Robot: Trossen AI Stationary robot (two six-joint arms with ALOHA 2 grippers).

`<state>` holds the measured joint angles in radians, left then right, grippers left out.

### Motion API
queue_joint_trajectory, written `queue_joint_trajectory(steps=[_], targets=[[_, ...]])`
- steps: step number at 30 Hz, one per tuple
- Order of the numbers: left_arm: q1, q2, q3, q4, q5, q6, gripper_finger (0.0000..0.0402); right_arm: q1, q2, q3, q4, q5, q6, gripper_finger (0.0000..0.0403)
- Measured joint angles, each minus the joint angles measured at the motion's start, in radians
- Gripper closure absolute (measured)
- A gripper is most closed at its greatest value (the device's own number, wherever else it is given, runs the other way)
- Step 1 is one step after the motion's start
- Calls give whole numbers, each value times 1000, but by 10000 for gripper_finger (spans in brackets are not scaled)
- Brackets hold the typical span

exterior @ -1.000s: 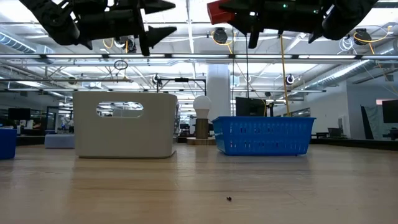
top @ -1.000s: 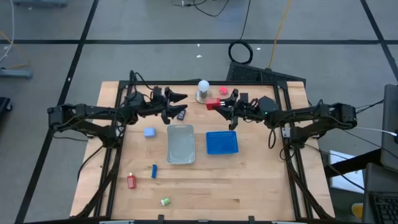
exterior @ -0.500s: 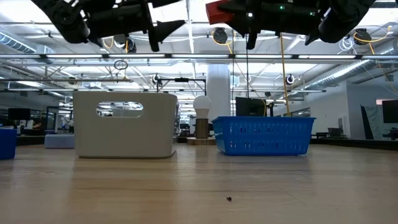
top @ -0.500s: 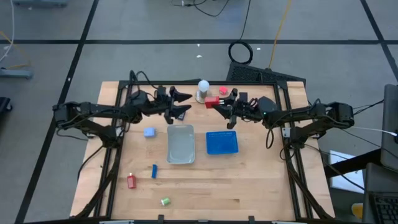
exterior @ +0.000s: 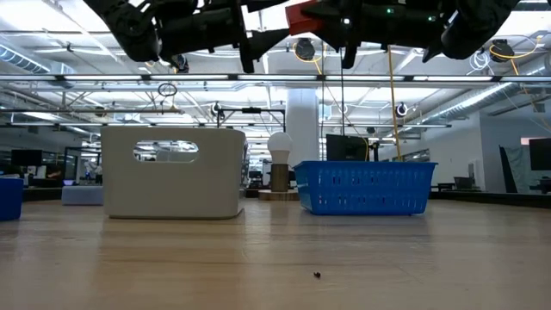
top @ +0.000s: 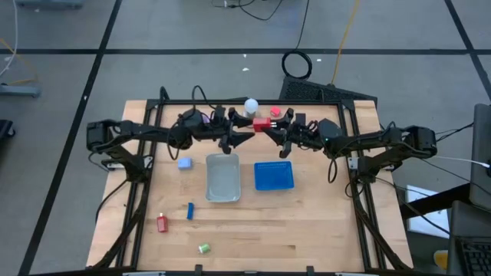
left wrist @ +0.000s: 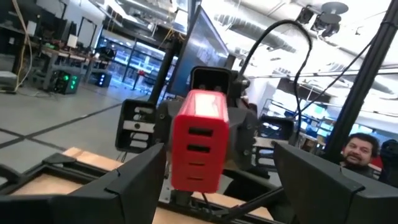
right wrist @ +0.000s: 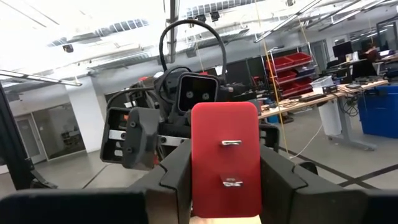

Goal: Pick & Place Office items
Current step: Put the top red charger adapter into the gray bin

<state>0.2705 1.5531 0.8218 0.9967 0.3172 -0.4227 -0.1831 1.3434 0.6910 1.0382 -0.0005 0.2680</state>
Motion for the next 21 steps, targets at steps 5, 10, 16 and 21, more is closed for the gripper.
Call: queue_joint_trajectory(steps=[5, 10, 16, 21], targets=[[-5, 16, 35, 0, 0, 3, 105, 1, 0, 0, 2, -1, 2, 290], [-4, 25, 54, -3, -2, 13, 105, 2, 0, 0, 7, -2, 4, 290], [-5, 24, 55, -7, -4, 12, 105, 2, 0, 0, 11, -3, 7, 290], [-5, 24, 55, -7, -4, 12, 105, 2, 0, 0, 13, -3, 7, 290]])
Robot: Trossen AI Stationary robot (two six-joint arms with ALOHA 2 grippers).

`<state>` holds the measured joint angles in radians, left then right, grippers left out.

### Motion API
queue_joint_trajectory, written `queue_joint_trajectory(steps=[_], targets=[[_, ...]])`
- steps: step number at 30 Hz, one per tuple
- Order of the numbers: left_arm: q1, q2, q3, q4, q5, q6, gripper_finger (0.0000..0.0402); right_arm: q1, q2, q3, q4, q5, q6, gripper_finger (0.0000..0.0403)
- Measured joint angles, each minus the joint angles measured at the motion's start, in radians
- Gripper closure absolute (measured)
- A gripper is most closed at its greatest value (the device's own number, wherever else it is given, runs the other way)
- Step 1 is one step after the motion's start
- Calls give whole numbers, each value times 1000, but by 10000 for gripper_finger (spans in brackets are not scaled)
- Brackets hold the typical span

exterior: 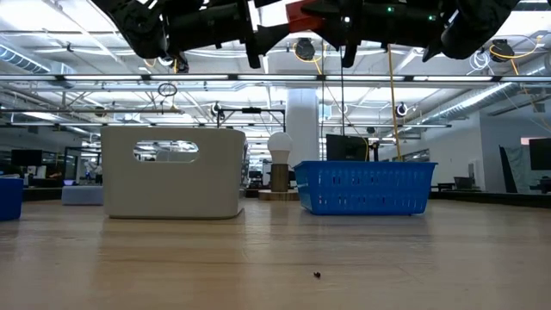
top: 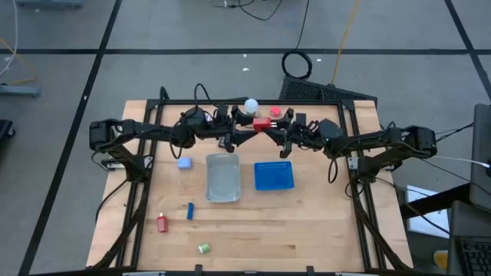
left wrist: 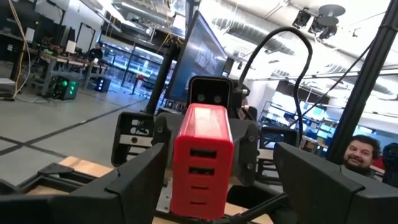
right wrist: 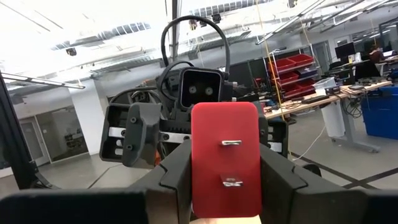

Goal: Pick & Place Office items
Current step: Put the top red charger adapter into the gray bin

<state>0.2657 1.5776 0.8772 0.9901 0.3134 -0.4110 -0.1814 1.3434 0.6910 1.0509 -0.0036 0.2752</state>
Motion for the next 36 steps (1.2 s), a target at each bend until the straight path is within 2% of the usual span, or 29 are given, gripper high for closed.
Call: queue_joint_trajectory(steps=[14, 19, 27, 36], targets=[[9, 0, 0, 0, 0, -3, 109, 0, 0, 0, 1, 0, 0, 290], [9, 0, 0, -22, 0, 3, 155, 3, 0, 0, 1, 0, 0, 290], [9, 0, 0, -20, 0, 21, 275, 8, 0, 0, 2, 1, 12, 290], [9, 0, 0, -19, -5, 26, 283, 11, 0, 0, 2, 3, 15, 290]])
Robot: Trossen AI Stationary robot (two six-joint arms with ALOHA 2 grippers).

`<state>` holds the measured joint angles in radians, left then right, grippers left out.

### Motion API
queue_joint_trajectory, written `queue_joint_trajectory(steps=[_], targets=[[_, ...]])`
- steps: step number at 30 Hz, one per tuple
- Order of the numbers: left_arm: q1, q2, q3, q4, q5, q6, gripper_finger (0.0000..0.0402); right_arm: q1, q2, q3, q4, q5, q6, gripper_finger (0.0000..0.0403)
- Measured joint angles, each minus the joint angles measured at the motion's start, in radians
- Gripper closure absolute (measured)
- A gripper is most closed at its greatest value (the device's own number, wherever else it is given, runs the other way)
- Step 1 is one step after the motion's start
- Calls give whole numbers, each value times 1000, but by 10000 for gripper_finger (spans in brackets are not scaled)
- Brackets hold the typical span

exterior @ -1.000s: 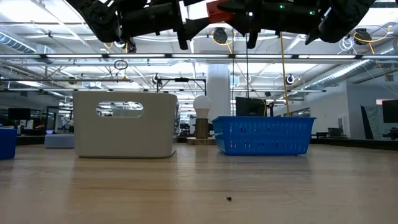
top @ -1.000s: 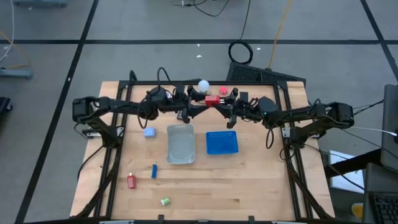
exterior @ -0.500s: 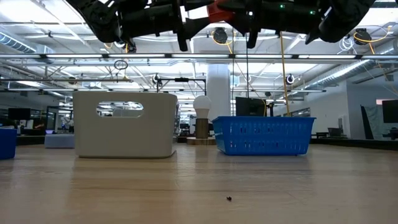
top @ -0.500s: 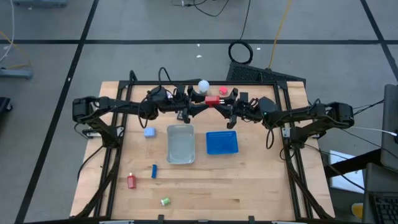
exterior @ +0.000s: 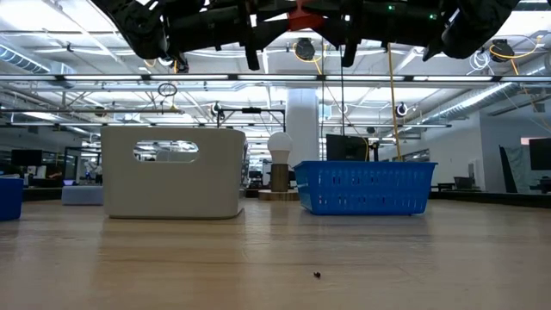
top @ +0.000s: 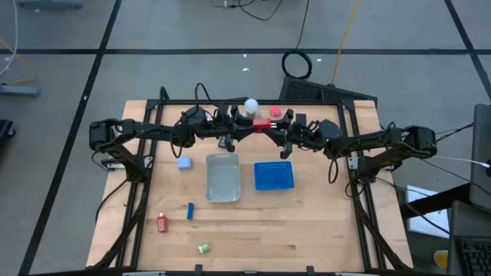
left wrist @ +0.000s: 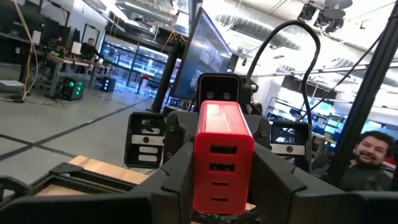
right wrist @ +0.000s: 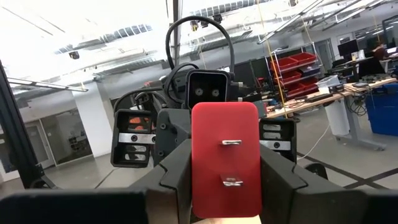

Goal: Pick & Place Office items
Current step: Put the top red charger adapter into the gray bin

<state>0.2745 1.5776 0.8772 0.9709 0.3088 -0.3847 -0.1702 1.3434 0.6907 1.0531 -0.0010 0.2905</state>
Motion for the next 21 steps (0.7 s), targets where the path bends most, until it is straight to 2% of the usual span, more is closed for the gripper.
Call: queue_joint_trajectory(steps=[5, 13, 21], targets=[[0, 0, 0, 0, -3, -7, 270, 2, 0, 0, 6, 1, 9, 284], [0, 0, 0, -5, -5, -17, 282, 2, 0, 0, 36, -1, 11, 189], [3, 0, 0, -1, 5, -17, 273, 2, 0, 0, 81, -1, 37, 154]])
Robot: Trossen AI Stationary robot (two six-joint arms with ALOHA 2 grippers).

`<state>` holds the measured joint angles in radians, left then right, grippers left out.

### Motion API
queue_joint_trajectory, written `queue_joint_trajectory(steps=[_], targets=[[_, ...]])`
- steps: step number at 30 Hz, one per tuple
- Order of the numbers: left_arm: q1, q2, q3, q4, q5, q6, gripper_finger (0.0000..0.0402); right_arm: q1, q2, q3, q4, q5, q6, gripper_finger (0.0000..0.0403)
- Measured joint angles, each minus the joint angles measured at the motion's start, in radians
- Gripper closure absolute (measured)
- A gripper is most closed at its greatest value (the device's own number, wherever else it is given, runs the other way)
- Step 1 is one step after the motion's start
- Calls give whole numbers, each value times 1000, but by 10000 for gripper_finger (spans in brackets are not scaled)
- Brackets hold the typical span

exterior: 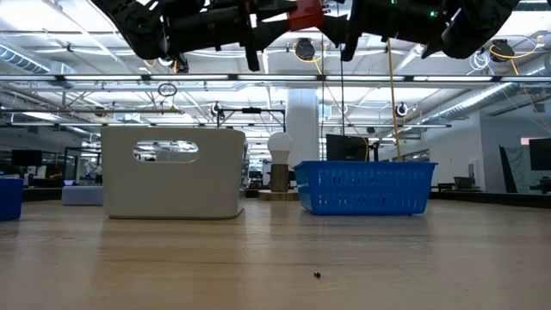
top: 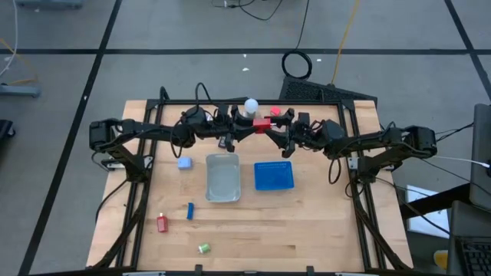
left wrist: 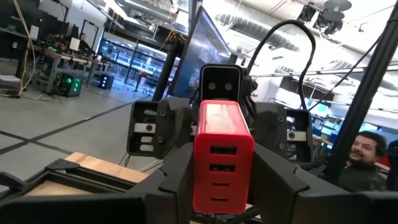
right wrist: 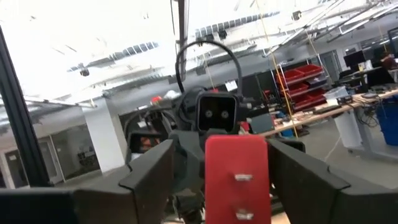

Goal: Pick & Place Office items
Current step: Put the top red charger adapter into the gray bin

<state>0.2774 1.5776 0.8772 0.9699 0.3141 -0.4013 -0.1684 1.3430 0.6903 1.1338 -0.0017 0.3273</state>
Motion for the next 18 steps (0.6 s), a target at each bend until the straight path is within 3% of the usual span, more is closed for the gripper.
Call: queue_joint_trajectory(steps=[7, 12, 18], targets=[[39, -2, 0, -4, 113, -30, 282, -33, -100, 0, -104, -2, -6, 148], [79, -16, 0, -69, 206, -56, 270, -56, -266, 0, -267, -3, -51, 147], [93, -73, 0, -190, 228, -7, 282, -89, -485, -1, -521, 4, -86, 147]])
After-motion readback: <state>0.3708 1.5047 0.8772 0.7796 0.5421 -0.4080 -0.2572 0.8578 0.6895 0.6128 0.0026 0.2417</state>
